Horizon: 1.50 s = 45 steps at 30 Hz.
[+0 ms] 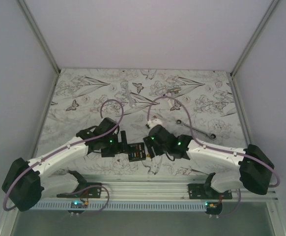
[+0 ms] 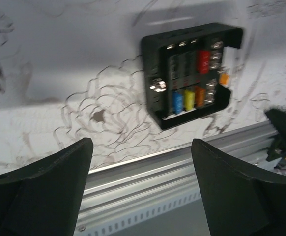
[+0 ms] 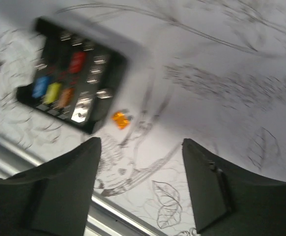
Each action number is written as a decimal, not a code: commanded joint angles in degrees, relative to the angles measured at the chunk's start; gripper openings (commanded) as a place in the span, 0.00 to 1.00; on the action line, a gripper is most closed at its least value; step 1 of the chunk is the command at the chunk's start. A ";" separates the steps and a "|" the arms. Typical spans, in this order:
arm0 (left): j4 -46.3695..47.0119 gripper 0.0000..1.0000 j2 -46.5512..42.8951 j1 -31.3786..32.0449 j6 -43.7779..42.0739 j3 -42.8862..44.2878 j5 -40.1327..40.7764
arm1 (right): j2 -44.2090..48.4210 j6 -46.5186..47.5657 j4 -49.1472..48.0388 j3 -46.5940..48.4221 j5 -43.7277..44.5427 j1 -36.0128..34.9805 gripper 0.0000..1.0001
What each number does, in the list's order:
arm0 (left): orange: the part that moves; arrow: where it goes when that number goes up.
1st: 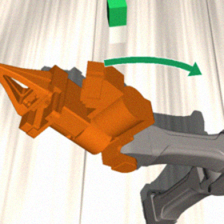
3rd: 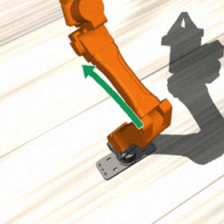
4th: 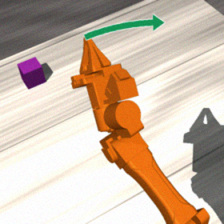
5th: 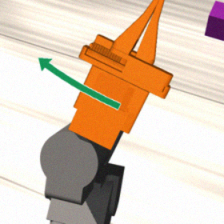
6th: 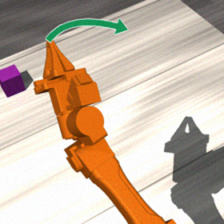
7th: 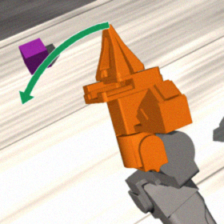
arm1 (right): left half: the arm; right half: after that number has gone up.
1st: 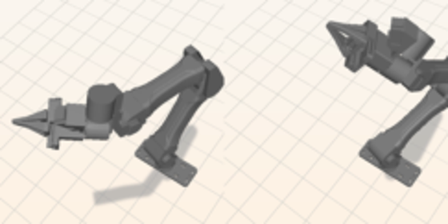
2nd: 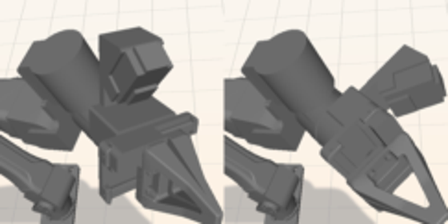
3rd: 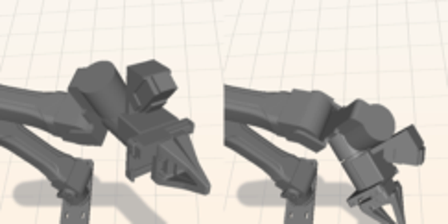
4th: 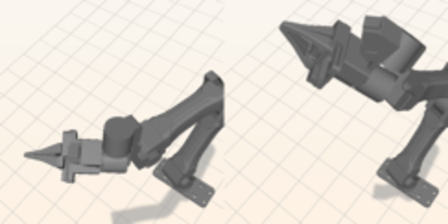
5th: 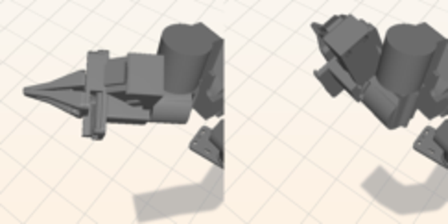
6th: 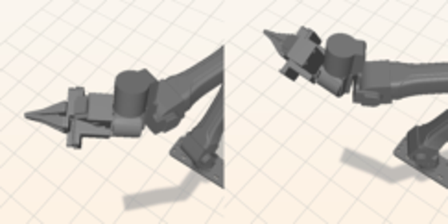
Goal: Snap on the fuse box
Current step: Move the fuse box cover to the center of the board.
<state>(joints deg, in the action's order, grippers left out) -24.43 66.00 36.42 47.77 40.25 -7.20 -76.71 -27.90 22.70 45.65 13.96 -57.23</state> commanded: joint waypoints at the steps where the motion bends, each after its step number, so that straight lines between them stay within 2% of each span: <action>1: -5.91 0.88 -2.82 -2.57 2.10 -3.43 3.30 | 0.51 10.35 -6.86 1.32 -1.04 -7.98 0.78; 6: -5.92 0.91 -5.61 -12.43 2.59 -7.77 -1.38 | -4.51 15.31 -7.63 3.94 0.90 -13.57 0.93; 12: -6.07 0.92 -10.20 -17.59 2.07 -9.95 -3.37 | -13.43 18.93 -8.49 8.91 2.34 -15.85 0.95; 16: -6.07 0.92 -10.99 -18.22 1.90 -10.45 -4.03 | -19.92 19.34 -8.68 12.09 6.30 -15.79 0.93; 21: -6.12 0.92 -12.78 -18.20 1.16 -10.19 -4.33 | -24.71 16.33 -7.94 15.25 11.80 -12.52 0.79; 26: -6.03 0.92 -13.70 -17.80 0.55 -9.28 -5.23 | -26.62 15.36 -8.29 17.03 12.23 -8.23 0.73; 29: -6.02 0.92 -13.44 -16.19 0.02 -8.08 -4.73 | -27.41 17.04 -10.17 17.45 11.20 -6.11 0.71; 33: -5.77 0.91 -12.85 -10.64 0.04 -5.85 -1.30 | -24.79 17.99 -11.53 16.83 7.42 -3.23 0.73; 37: -5.00 0.88 -10.85 -3.63 -0.22 -3.58 3.28 | -16.41 15.35 -13.01 13.50 3.53 -0.43 0.83; 45: -2.95 0.78 -0.51 9.67 -3.64 4.04 12.28 | -2.76 7.72 -7.13 4.98 5.87 9.52 1.00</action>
<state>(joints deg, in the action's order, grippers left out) -27.97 60.66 40.73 47.13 39.86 -1.63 -83.55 -15.14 12.88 54.46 18.55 -51.66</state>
